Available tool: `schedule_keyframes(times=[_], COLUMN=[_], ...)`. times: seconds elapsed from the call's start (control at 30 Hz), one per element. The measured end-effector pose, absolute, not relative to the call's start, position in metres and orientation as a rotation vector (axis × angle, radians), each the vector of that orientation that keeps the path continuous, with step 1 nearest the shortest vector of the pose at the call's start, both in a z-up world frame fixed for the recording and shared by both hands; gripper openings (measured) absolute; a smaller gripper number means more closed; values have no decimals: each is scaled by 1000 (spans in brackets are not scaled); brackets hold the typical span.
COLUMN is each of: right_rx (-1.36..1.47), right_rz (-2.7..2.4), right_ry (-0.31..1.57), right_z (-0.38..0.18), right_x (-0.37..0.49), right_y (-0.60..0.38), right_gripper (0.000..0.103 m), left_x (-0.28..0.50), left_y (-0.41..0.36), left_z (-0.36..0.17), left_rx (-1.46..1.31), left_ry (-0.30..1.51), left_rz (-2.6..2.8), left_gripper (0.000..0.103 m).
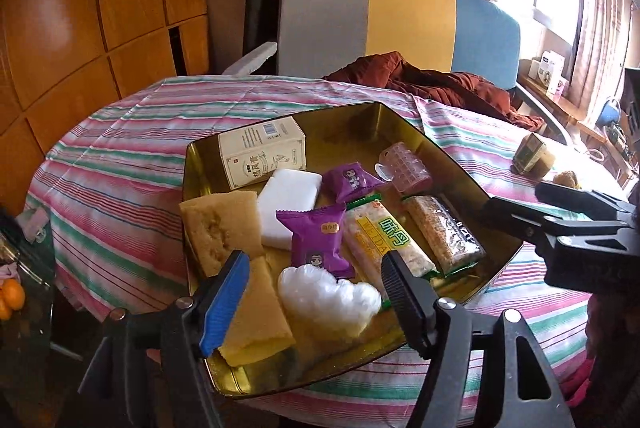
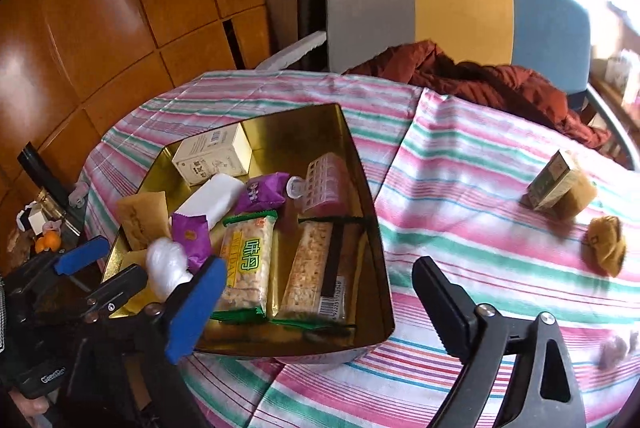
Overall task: Organize objects
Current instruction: 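Move both grippers back from the tray toward the remaining items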
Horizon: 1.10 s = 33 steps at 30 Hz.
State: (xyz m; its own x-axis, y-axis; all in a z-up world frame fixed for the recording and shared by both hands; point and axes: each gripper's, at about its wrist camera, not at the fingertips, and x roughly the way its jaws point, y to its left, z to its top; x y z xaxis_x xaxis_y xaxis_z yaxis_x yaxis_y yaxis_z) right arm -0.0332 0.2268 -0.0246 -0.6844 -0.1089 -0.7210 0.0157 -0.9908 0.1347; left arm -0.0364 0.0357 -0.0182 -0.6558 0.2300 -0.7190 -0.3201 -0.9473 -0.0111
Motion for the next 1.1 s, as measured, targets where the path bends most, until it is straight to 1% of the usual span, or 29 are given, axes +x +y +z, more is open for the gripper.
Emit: schedule_keyframes(times=[0.07,0.13,0.27,0.77,0.97,1.1], right_rx=[1204,1193,1181,1182,1209,1230], right_rz=[-2830,-2842,-2863,-2975,-3032,-3098], right_ry=[-168,-152,-156,-132,-137,-108], right_z=[-22,-21,-18,-12,-9,-4], right_x=[-31,-28,-24,-8,-5,-2], right_y=[226,226,230,276,313,346], right_gripper=[99,99,99,101,101,101], left_x=[-36,-35,-34,-27,-24,-24], left_y=[36,35,37,54,63,67], left_z=[-17,-16,-14,-5,-3,-3], left_rx=[-1106,-1103,-1101,-1067,-1051,-1052], left_ry=[174,170,173,240,253,254], left_rz=[2615,2615,2613,2601,2568,2557], left_gripper=[70,70,75,75,75,75])
